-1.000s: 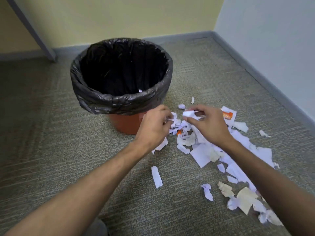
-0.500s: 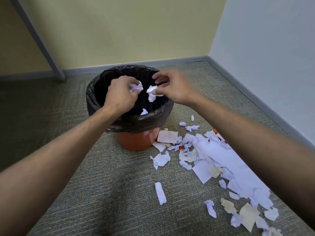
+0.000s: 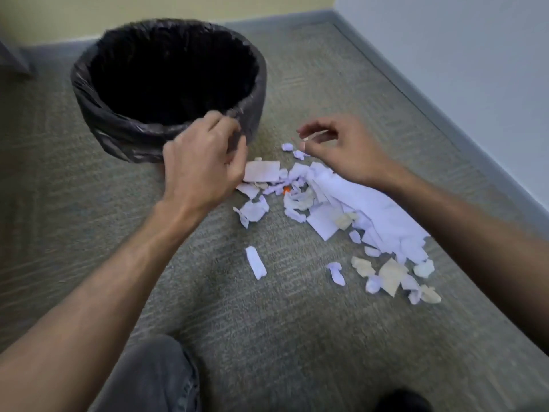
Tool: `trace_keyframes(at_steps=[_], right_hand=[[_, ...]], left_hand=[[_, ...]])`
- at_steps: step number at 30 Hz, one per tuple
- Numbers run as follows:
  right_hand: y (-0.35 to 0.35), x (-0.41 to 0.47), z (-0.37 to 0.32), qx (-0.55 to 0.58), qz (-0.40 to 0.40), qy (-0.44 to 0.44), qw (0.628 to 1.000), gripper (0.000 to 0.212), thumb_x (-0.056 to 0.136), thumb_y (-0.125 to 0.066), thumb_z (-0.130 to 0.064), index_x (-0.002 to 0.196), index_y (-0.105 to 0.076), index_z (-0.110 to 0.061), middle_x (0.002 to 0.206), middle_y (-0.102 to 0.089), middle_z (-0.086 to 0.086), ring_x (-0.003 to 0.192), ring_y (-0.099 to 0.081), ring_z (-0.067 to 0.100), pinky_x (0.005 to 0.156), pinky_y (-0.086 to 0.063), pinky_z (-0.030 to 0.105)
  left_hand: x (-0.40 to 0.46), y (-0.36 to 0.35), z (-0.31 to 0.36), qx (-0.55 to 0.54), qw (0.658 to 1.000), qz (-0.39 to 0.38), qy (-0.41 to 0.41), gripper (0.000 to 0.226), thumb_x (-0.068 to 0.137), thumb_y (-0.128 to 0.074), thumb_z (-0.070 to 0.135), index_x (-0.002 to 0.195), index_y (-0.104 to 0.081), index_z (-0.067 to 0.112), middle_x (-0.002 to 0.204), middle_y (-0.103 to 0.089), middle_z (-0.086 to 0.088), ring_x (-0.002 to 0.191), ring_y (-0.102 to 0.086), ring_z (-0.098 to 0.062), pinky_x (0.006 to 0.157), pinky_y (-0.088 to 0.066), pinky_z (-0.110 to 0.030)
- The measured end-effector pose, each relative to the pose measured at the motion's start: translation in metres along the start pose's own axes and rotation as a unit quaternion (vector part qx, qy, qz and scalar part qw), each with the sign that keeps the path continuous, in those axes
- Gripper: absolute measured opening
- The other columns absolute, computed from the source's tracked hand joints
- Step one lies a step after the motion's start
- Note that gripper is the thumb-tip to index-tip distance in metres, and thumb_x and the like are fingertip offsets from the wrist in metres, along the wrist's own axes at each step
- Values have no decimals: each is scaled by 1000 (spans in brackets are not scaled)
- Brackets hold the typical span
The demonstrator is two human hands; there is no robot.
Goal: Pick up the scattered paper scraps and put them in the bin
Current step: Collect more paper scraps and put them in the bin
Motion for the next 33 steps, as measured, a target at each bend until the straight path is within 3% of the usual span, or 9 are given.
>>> trace_keyframes(at_steps=[3,8,13,18,22,26,31,33], right_hand=[[-6,-44,45,-17,-15,-35,999,24,88,-68,-19,111,-70,-12,105,-70,-4,91,-66,8,84,-48,12],[-21,-118,122,-60,-37,-114,991,28,88,-68,-28,114,-68,-18,109,-70,-2,91,-66,9,87,-53,36],[-38,-173,182,-123,-71,-182,973,45,90,-64,-38,130,-59,-21,125,-65,0,110,-64,20,90,-51,37],[-62,-196,219,-307,-153,-197,918,63,93,-52,-52,148,-35,-26,144,-46,0,124,-54,25,90,-51,41],[-73,-205,238,-333,-154,-212,906,59,93,-50,-55,144,-37,-27,137,-49,1,115,-59,25,82,-51,40],[-76,-207,247,-271,-118,-210,932,41,95,-55,-39,134,-50,-26,129,-56,0,105,-63,28,76,-52,39],[-70,-208,256,-157,-49,-195,967,29,86,-63,-15,114,-67,-19,108,-66,1,96,-63,26,73,-51,37],[-60,-210,259,-93,0,-202,975,20,85,-66,-13,104,-72,-15,99,-69,2,87,-64,22,75,-53,37]], left_hand=[[-40,-35,13,-12,996,-90,8,23,91,-54,35,99,-66,17,94,-63,-2,85,-64,-29,58,-51,-40],[-115,-101,11,29,958,-275,73,34,92,-54,39,115,-63,17,110,-65,-5,97,-64,-32,69,-51,-41],[-177,-149,-6,50,912,-391,116,50,91,-55,46,130,-53,16,122,-58,-9,107,-59,-31,77,-54,-44],[-204,-175,-9,57,881,-432,185,68,89,-50,63,139,-38,19,130,-49,-13,113,-55,-36,84,-51,-47],[-204,-187,-4,37,885,-416,206,58,92,-60,45,139,-43,15,132,-45,-15,112,-56,-37,90,-50,-49],[-198,-193,6,5,892,-403,205,44,87,-64,18,130,-57,16,126,-51,-12,104,-59,-33,91,-48,-43],[-192,-195,41,-30,897,-396,195,42,84,-70,22,125,-60,27,117,-54,-1,93,-59,-20,85,-52,-38],[-188,-197,65,-68,899,-391,187,42,85,-71,21,125,-60,27,114,-54,4,84,-56,-10,84,-50,-30]])
Point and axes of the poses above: each hand's wrist, its own x-axis towards the middle knuckle, its own y-axis out of the back of the hand, z = x × y, the point moved 8 cm from there along x, towards the middle knuckle
